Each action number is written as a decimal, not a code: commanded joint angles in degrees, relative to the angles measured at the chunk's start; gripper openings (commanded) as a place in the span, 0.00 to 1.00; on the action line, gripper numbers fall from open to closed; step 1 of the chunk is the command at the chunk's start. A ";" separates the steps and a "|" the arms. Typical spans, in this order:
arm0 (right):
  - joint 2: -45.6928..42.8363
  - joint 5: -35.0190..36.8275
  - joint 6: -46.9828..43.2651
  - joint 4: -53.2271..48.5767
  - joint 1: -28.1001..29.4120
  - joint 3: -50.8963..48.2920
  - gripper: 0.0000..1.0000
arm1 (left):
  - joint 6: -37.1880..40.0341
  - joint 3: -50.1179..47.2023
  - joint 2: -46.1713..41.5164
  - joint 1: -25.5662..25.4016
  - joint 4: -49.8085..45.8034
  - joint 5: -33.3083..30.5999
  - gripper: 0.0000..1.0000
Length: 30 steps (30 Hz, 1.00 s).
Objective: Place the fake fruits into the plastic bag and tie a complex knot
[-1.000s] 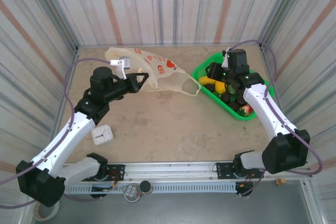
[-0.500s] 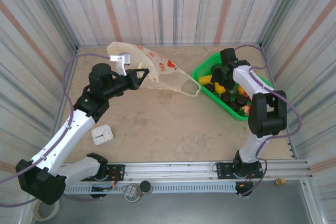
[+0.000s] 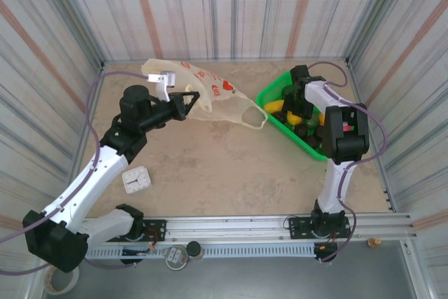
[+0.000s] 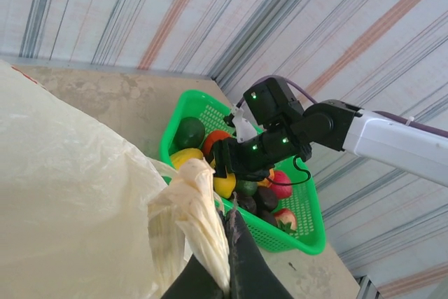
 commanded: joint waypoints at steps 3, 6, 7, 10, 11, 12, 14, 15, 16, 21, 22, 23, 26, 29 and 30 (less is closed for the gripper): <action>-1.26 -0.44 -1.66 0.09 -0.59 -0.20 0.63 | -0.02 -0.98 -0.30 0.54 2.77 1.32 0.00; -5.80 0.37 -1.20 0.61 -0.54 -1.38 0.56 | -0.16 -1.36 -0.30 0.97 2.89 1.39 0.00; -7.93 0.61 -1.18 0.81 -0.59 -1.89 0.55 | -0.11 -1.35 -0.30 1.15 2.87 1.39 0.00; -14.41 -0.27 -1.51 1.84 -0.67 -3.84 0.55 | -0.21 -1.41 -0.40 1.32 2.95 1.57 0.00; -15.93 -1.16 -1.77 1.80 -0.67 -4.16 0.55 | -0.27 -1.47 -0.50 1.33 3.12 1.62 0.00; -17.77 -2.05 -2.01 1.44 -0.67 -4.27 0.55 | -0.37 -1.54 -0.50 1.33 3.26 1.70 0.00; -20.67 -3.62 -2.31 0.70 -0.56 -4.47 0.55 | -0.66 -1.58 -0.48 1.39 3.31 1.75 0.00; -22.56 -5.60 -2.32 1.11 -0.58 -5.04 0.56 | -0.77 -1.67 -0.51 1.44 3.31 1.73 0.00; -24.69 -8.74 -2.45 2.51 -0.63 -6.17 0.56 | -0.81 -1.59 -0.65 1.42 3.31 1.75 0.00; -33.20 -31.45 -2.23 12.97 -0.39 -12.36 0.57 | -0.83 0.62 -0.26 1.68 1.73 1.19 0.00; -34.00 -35.76 -1.48 14.61 -0.15 -13.10 0.57 | -1.07 1.47 0.00 1.77 1.27 1.10 0.00; -34.74 -39.11 -0.70 15.94 0.05 -13.77 0.57 | -1.33 2.23 0.21 1.77 0.61 1.20 0.00; -37.13 -48.13 2.33 21.18 1.64 -17.09 0.57 | -1.59 3.79 0.69 1.75 -0.47 1.39 0.00; -38.77 -50.40 1.41 24.04 6.15 -19.98 0.58 | -1.21 3.50 0.55 1.77 -0.04 1.46 0.00; -38.74 -49.90 -0.17 23.33 8.28 -20.24 0.59 | -1.00 3.25 0.46 1.75 -0.04 1.19 0.00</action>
